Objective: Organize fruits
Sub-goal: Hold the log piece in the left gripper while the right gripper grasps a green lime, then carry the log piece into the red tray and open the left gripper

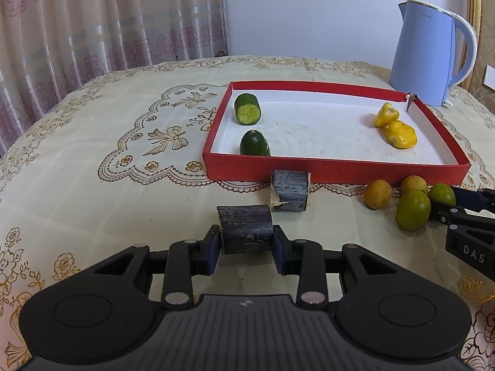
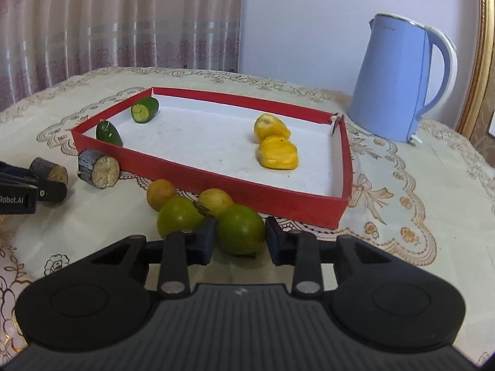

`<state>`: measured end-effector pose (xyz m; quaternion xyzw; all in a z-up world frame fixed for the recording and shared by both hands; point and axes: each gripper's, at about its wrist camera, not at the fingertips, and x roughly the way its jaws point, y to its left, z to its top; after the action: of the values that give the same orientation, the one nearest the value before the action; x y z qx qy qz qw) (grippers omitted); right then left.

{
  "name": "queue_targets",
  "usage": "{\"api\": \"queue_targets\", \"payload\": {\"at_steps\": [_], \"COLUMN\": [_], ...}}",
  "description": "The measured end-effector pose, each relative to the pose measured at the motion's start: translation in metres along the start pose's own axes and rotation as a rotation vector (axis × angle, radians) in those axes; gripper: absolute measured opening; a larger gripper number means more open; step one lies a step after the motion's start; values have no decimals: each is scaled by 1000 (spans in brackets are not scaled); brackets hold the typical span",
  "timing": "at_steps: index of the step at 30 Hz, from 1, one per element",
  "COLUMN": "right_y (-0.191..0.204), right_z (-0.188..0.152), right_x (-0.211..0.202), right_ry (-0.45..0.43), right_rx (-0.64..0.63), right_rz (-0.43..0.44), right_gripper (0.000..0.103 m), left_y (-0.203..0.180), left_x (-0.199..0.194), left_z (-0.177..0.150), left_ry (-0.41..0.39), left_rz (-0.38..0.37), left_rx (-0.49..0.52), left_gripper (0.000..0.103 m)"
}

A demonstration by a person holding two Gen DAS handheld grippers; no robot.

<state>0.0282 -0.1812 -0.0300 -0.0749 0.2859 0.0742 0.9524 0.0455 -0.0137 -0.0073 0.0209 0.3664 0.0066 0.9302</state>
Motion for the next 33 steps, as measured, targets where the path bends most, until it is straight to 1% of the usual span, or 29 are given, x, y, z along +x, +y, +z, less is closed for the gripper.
{"api": "queue_targets", "payload": {"at_steps": [9,15,21,28,33], "right_y": [-6,-11,-12,-13,-13], "right_z": [-13,-12,-11,-14,-15], "right_x": [-31,-49,-56,-59,-61], "right_ry": [-42,-76,-98,-105,-112], "right_rx": [57,72,85,94,98], "right_rz": [-12,-7,11,19,24], "right_gripper": [31,31,31,31,31], "left_y": [1,-1,-7,-17,-29], "left_x": [1,-1,-6,-9,-4], "left_z": [0,1,6,21,38], "left_ry": [3,-1,-21,-45,-79], "left_rz": [7,7,8,-3,13], "left_rx": [6,21,45,81,121], "left_gripper": [34,34,34,34,34]}}
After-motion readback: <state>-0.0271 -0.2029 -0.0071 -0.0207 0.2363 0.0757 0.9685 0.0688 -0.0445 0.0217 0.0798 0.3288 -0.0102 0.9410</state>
